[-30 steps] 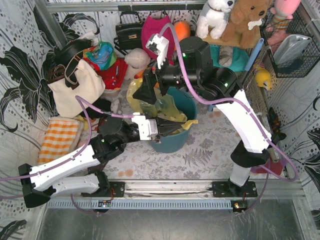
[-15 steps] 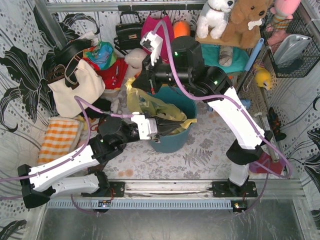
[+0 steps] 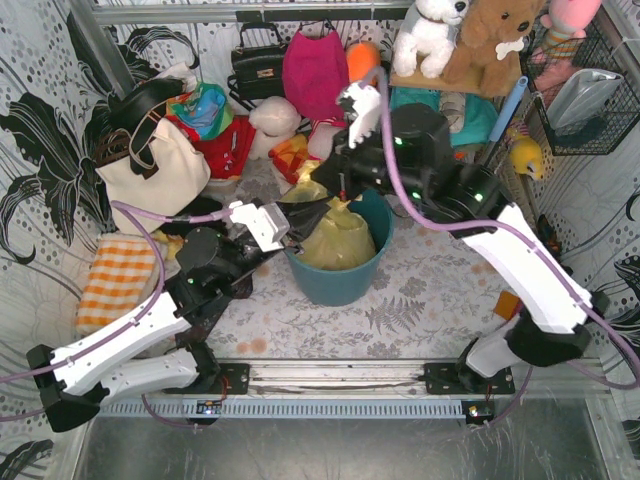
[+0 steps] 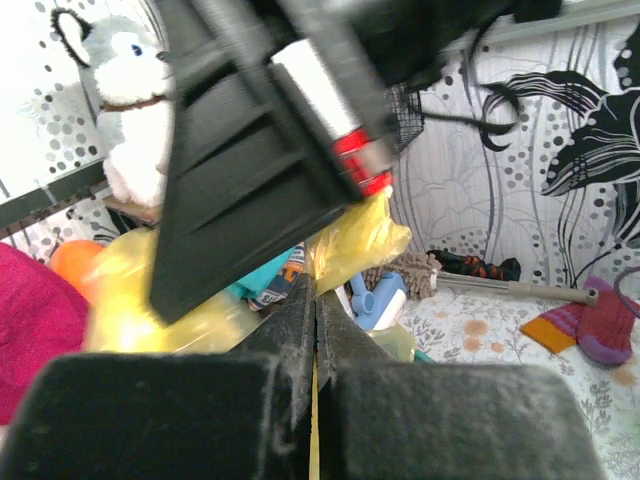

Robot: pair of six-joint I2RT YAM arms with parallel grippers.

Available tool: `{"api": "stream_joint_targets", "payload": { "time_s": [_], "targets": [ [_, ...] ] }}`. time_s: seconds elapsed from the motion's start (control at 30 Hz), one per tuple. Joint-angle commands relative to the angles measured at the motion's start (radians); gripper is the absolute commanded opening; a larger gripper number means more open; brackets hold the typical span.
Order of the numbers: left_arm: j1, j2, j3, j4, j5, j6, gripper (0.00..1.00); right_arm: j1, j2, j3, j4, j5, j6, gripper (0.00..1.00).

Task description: Tie the trash bag

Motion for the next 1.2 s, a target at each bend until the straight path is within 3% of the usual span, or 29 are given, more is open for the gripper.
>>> {"api": "stream_joint_targets", "payload": {
  "time_s": [0.0,0.47,0.63,0.83,1.03,1.1,1.17],
  "targets": [
    [0.028,-0.001,0.000,0.093,-0.048,-0.049,0.00,0.003,-0.152,-0.144,0.113,0.151,0.089,0.00],
    [0.090,-0.033,-0.040,0.200,0.046,-0.147,0.00,0.002,-0.417,-0.613,0.361,0.235,0.352,0.00],
    [0.099,-0.039,-0.043,0.191,0.173,-0.158,0.00,0.003,-0.496,-0.746,0.466,0.272,0.444,0.00],
    [0.102,-0.023,-0.006,0.112,0.359,-0.156,0.00,0.003,-0.512,-0.778,0.586,0.336,0.487,0.00],
    [0.103,-0.054,-0.038,0.109,0.341,-0.151,0.00,0.003,-0.459,-0.695,0.627,0.317,0.525,0.00],
    [0.103,-0.063,-0.052,0.103,0.344,-0.143,0.00,0.003,-0.438,-0.651,0.604,0.298,0.517,0.07],
    [0.103,-0.064,-0.045,0.057,0.372,-0.123,0.00,0.003,-0.414,-0.595,0.551,0.291,0.501,0.08]
  ]
}}
